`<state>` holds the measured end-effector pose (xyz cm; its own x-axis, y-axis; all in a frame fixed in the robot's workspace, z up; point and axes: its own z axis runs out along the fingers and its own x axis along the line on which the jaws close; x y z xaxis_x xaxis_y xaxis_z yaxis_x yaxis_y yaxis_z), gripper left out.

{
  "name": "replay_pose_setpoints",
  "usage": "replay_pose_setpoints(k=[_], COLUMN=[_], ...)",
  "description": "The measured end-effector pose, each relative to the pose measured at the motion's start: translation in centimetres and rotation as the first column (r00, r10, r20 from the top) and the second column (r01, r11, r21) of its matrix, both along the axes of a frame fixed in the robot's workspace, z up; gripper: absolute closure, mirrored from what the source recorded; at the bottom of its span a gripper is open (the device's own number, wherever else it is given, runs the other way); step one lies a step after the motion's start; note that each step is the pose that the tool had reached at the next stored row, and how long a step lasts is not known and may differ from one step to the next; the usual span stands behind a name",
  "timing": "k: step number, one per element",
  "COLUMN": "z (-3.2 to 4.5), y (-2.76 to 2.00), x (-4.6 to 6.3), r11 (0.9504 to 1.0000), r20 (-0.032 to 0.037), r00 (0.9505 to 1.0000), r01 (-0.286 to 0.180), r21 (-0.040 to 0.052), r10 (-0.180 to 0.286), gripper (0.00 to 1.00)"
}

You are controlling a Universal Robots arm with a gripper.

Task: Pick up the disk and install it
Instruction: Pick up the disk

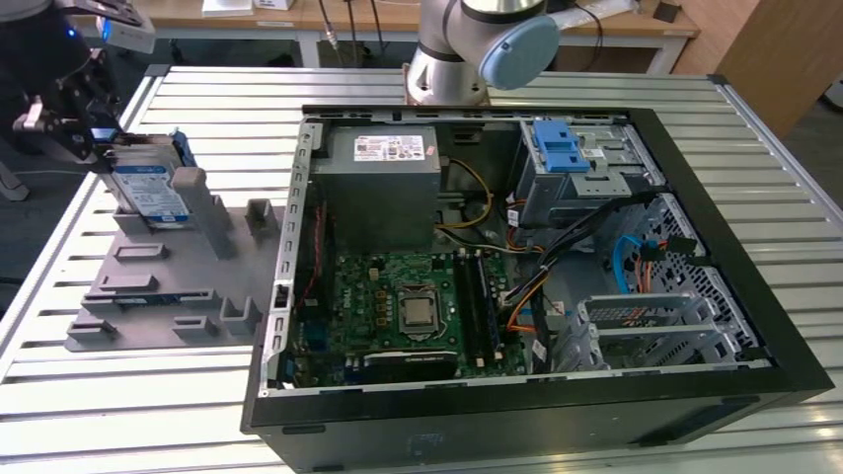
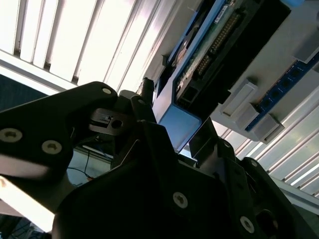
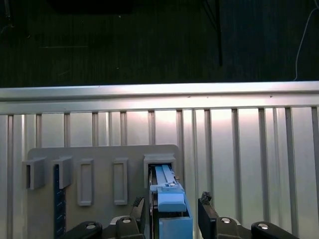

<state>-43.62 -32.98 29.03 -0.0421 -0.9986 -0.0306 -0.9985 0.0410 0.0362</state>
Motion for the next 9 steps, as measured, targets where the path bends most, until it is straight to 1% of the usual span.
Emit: replay_pose_setpoints(k=[4,9], z=[-0.09,-0.22], y=[-0.11,-0.14], x=[0.00,0.00], r11=[1.0000,1.0000], r20=[-0.0001,-0.0001], r00=[1.0000,1.0000], r01=[0.000,0.000], r21=[0.0000,-0.0002], r10=[0.000,0.000], gripper=[0.46,0.46])
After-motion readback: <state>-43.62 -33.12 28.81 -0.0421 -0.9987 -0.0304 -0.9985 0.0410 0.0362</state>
